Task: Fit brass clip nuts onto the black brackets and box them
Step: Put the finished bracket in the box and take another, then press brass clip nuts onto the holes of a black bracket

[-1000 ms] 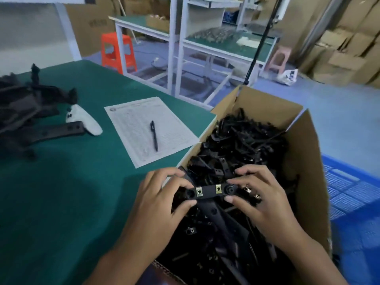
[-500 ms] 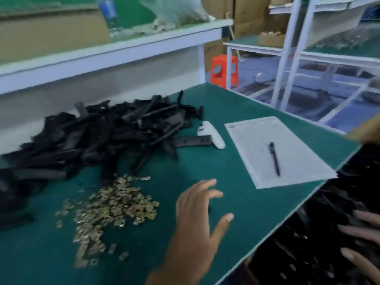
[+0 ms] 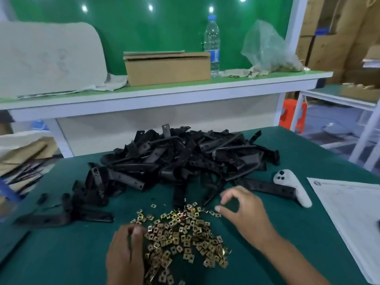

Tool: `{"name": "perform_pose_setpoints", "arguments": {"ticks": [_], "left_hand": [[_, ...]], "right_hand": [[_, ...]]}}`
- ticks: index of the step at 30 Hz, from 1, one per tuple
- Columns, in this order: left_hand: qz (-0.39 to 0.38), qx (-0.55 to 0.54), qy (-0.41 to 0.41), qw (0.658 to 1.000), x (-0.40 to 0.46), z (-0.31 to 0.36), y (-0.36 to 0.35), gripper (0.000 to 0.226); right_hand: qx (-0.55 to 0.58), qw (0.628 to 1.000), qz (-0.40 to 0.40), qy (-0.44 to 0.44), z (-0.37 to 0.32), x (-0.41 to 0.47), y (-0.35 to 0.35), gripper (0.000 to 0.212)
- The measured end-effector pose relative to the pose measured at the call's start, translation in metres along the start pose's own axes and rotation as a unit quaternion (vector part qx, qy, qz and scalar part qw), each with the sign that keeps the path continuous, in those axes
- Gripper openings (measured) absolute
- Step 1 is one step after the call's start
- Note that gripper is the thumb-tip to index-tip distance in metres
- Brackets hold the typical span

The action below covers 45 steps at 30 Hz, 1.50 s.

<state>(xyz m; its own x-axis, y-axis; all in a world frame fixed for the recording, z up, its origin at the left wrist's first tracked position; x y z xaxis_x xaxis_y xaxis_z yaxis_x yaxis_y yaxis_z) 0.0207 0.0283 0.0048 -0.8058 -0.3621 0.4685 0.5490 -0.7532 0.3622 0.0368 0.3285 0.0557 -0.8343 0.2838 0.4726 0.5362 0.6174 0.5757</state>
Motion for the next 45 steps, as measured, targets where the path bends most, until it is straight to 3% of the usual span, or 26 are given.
{"name": "perform_pose_setpoints", "arguments": {"ticks": [5,9,11,14,17,19,22,24,26,28,30,33,36,38,40,42,44,45], "left_hand": [[0.002,-0.014,0.010,1.000,0.006,-0.012,-0.009,0.036],[-0.006,-0.014,0.013,1.000,0.009,-0.021,-0.017,0.027],[-0.012,-0.019,0.007,1.000,0.010,-0.021,-0.019,0.027],[-0.025,-0.027,0.008,0.999,0.010,-0.021,-0.019,0.030],[-0.035,-0.018,-0.001,0.999,0.009,-0.016,-0.015,0.048],[-0.036,-0.021,-0.016,0.999,0.008,-0.010,-0.012,0.050],[-0.048,-0.068,-0.032,0.996,0.003,0.003,-0.009,0.047],[-0.074,-0.152,0.021,0.985,0.000,0.008,-0.009,0.053],[-0.106,-0.253,0.116,0.954,0.000,0.006,-0.011,0.073],[-0.100,-0.306,0.181,0.929,0.005,0.003,-0.013,0.070],[-0.079,-0.341,0.236,0.907,0.010,-0.002,-0.013,0.051],[-0.045,-0.348,0.258,0.900,0.015,-0.014,-0.013,0.037],[-0.007,-0.375,0.268,0.887,0.017,-0.021,-0.010,0.027],[-0.008,-0.387,0.266,0.882,0.017,-0.023,-0.011,0.030],[-0.019,-0.387,0.264,0.883,0.015,-0.022,-0.012,0.032],[-0.031,-0.380,0.261,0.887,0.012,-0.021,-0.015,0.031],[-0.037,-0.373,0.259,0.890,0.011,-0.020,-0.016,0.033],[-0.041,-0.371,0.256,0.892,0.010,-0.020,-0.016,0.035]], "right_hand": [[-0.174,0.984,-0.023,-0.020,0.008,0.061,-0.071,0.051],[-0.244,0.969,0.003,0.036,0.011,0.084,-0.080,0.032],[-0.208,0.975,0.064,0.052,0.004,0.087,-0.065,0.024],[-0.056,0.984,0.170,0.027,-0.001,0.082,-0.031,0.010],[0.156,0.954,0.248,-0.054,-0.003,0.058,-0.007,0.007],[0.190,0.946,0.261,-0.016,-0.016,0.036,-0.002,0.007],[0.119,0.958,0.191,0.176,-0.049,0.000,-0.017,0.020],[0.089,0.937,0.116,0.316,-0.062,-0.029,-0.039,0.025],[0.061,0.919,0.032,0.388,-0.071,-0.053,-0.056,0.027],[0.063,0.910,-0.040,0.408,-0.076,-0.066,-0.064,0.035],[0.092,0.905,-0.073,0.410,-0.078,-0.069,-0.065,0.039],[0.094,0.911,-0.047,0.399,-0.075,-0.060,-0.063,0.038],[-0.011,0.964,-0.081,0.254,-0.049,-0.033,-0.063,0.058],[-0.091,0.973,-0.132,0.167,-0.019,-0.022,-0.062,0.069],[-0.120,0.976,-0.141,0.114,0.002,-0.015,-0.059,0.061],[-0.101,0.992,-0.043,0.069,0.005,-0.006,-0.045,0.045],[-0.105,0.990,0.021,0.087,-0.003,-0.003,-0.038,0.032],[-0.110,0.987,-0.010,0.117,-0.009,-0.005,-0.041,0.028]]}}
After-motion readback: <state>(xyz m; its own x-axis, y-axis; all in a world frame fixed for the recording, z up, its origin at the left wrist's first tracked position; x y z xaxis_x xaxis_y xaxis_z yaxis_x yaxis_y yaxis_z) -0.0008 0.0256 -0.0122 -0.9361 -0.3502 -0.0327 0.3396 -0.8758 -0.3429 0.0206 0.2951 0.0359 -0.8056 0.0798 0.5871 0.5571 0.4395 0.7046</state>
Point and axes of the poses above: each hand's wrist, its own x-axis towards the middle knuckle, its own y-axis out of the back of the hand, z = x × y, the point moved 5 cm from there along x, towards the middle knuckle, and after that the axes turned 11 degrees about z, right-handed, at the moved point
